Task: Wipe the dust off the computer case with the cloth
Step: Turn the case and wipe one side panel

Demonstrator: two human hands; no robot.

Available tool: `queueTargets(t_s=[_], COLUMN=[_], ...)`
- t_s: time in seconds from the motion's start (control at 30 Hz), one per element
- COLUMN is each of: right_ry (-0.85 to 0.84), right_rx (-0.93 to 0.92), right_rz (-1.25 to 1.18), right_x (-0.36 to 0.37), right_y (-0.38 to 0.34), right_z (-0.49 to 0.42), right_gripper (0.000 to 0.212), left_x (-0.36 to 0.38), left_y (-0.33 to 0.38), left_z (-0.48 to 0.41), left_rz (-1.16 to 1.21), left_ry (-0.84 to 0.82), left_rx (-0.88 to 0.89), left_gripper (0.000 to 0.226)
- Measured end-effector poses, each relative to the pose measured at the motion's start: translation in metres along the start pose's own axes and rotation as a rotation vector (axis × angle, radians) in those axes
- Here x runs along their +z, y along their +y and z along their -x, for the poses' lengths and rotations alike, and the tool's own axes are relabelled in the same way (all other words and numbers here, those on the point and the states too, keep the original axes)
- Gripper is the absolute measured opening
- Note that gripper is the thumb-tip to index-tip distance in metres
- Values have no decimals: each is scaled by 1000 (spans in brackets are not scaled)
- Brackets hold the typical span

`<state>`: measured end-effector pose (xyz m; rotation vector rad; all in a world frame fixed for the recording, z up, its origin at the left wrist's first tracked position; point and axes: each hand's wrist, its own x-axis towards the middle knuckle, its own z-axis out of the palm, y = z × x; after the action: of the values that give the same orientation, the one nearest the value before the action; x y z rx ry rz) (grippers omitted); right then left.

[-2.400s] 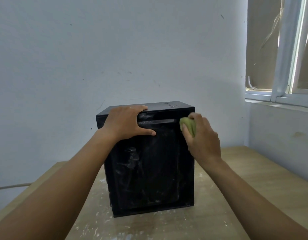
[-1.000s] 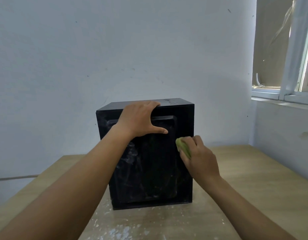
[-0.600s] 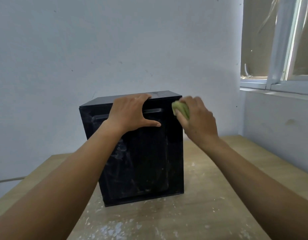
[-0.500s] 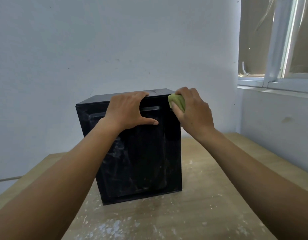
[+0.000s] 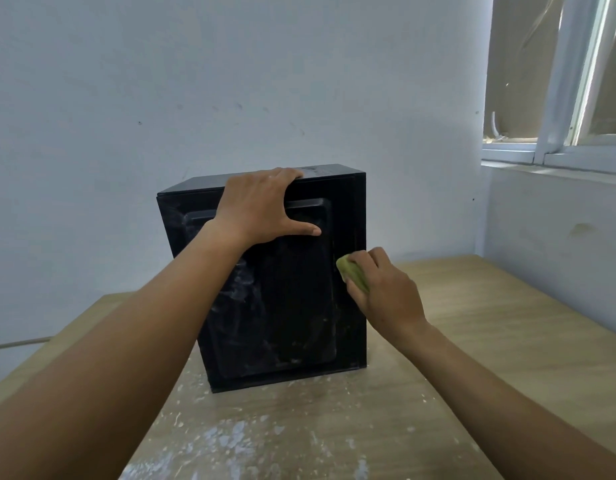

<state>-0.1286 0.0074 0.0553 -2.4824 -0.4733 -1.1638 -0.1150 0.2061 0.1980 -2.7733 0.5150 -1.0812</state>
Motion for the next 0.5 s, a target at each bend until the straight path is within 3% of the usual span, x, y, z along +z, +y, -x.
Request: queueTargets(t_s=[0.5], right_ry=[155], right_rx=[108], right_rz=[-99], right_x=[-55], right_y=[-25], right_z=[-85], right_gripper=[29], left_x=[-4], left_y=[-1], left_z=[1], left_rz=[16], left_ry=[-43], left_rx=[-4], left_gripper=[103])
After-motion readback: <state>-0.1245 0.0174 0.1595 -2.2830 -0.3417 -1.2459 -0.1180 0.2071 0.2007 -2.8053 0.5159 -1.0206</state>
